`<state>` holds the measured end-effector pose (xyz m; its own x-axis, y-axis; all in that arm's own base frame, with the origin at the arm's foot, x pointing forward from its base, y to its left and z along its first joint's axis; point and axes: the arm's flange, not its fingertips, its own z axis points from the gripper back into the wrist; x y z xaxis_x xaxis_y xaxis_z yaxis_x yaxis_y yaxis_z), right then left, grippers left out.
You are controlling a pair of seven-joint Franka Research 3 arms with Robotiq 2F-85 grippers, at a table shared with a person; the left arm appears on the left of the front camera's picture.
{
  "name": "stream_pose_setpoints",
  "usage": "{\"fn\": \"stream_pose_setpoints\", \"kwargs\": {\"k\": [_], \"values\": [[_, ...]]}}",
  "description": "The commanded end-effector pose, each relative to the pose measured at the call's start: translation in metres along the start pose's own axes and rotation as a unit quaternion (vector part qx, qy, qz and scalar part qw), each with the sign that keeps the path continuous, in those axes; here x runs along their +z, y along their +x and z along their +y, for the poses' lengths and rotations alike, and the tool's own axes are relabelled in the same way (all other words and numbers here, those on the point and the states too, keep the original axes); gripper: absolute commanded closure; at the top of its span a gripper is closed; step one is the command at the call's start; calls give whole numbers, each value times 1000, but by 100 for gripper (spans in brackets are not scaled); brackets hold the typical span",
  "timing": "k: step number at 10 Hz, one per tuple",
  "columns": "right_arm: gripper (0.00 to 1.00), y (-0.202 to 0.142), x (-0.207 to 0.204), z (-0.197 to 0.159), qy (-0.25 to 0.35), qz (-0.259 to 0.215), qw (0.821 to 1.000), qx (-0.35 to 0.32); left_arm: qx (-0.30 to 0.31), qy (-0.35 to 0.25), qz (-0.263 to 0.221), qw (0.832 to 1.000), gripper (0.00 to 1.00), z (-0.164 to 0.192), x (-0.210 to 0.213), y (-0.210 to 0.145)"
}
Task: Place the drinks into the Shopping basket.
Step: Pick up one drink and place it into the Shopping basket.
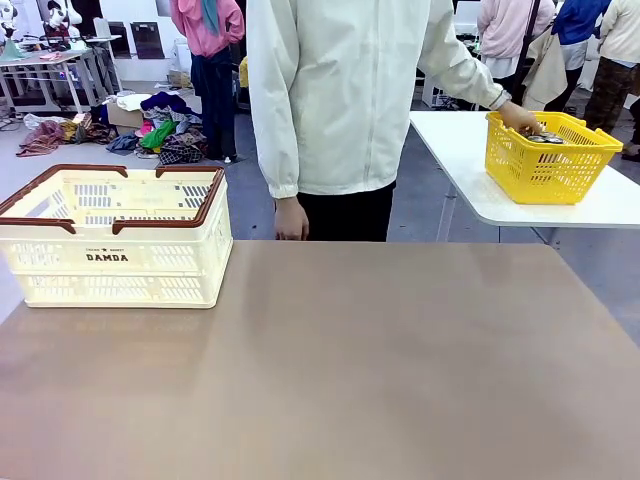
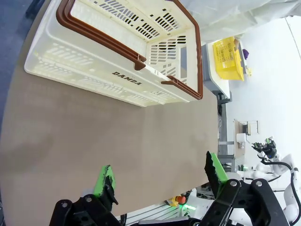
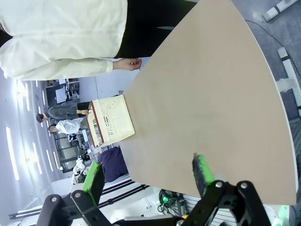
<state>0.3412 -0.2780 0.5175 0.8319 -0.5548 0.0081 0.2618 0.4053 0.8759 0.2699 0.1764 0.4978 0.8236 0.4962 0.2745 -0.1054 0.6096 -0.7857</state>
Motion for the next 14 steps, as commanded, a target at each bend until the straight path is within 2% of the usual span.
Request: {"fn": "stream_pose_setpoints", "kwargs": {"k": [1, 14], "values": [[0, -3, 2, -1, -7, 5, 1000, 10, -5, -10, 1, 1000, 0, 0, 3, 1], [0, -3, 2, -1, -7, 5, 1000, 10, -5, -10, 1, 1000, 0, 0, 3, 1]]}}
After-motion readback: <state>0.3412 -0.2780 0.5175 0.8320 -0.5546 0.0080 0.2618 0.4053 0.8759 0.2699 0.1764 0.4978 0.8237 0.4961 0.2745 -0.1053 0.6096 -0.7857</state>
